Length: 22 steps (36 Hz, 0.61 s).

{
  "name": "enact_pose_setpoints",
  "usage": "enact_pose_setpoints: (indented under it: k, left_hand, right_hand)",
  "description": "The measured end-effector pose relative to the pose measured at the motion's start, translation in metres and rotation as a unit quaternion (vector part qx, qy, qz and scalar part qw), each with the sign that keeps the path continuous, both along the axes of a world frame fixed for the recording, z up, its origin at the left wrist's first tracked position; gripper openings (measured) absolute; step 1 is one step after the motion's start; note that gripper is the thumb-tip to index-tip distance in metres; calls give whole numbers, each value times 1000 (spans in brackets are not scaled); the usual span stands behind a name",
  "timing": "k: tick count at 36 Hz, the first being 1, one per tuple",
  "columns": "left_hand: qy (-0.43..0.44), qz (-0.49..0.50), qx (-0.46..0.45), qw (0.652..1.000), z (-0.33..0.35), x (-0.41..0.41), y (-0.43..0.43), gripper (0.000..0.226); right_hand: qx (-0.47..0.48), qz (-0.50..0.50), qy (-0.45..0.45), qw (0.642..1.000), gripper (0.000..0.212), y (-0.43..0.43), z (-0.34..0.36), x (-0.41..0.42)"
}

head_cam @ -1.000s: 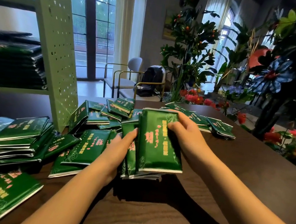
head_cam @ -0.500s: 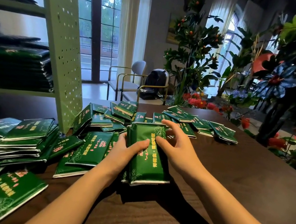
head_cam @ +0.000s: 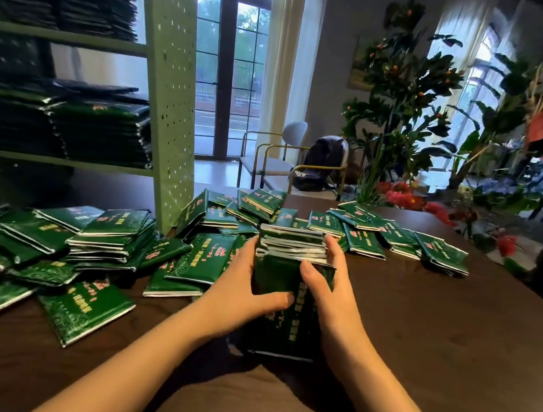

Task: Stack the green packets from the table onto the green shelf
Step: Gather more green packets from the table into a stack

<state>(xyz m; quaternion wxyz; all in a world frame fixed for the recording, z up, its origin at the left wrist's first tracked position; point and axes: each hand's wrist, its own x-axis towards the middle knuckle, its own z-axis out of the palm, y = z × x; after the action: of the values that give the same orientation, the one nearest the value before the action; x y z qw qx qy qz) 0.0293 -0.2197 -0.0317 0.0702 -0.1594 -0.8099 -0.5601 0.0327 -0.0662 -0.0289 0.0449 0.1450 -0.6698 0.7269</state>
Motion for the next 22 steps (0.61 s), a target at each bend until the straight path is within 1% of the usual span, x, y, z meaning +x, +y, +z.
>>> enact_pose_setpoints:
  k: [2,6,9,13,16,19,22]
  left_hand:
    - [1,-1,47,999,-6,10,1,95]
    - [-18,-17,188,982,-15,23,13,86]
    - [-18,-11,234,972,-18,24,19,86]
    - [-21,-11,237,971,-20,23,21,86]
    - [-39,-13,234,971,-23,23,22,84]
    - [-51,-6,210,976,-24,24,24,75]
    - [-62,-2,204,977,-21,23,23,52]
  right_hand:
    - [3,1,28,1000,82,-4,-3,6]
    - [-20,23,59,998,92,-10,-4,15]
    - [-27,18,62,998,90,-11,-6,17]
    - [-37,21,54,998,95,-9,-9,16]
    - [-62,27,36,997,98,-11,-12,14]
    - [-90,28,18,995,87,-12,-15,13]
    - [-85,12,11,996,68,-14,-13,10]
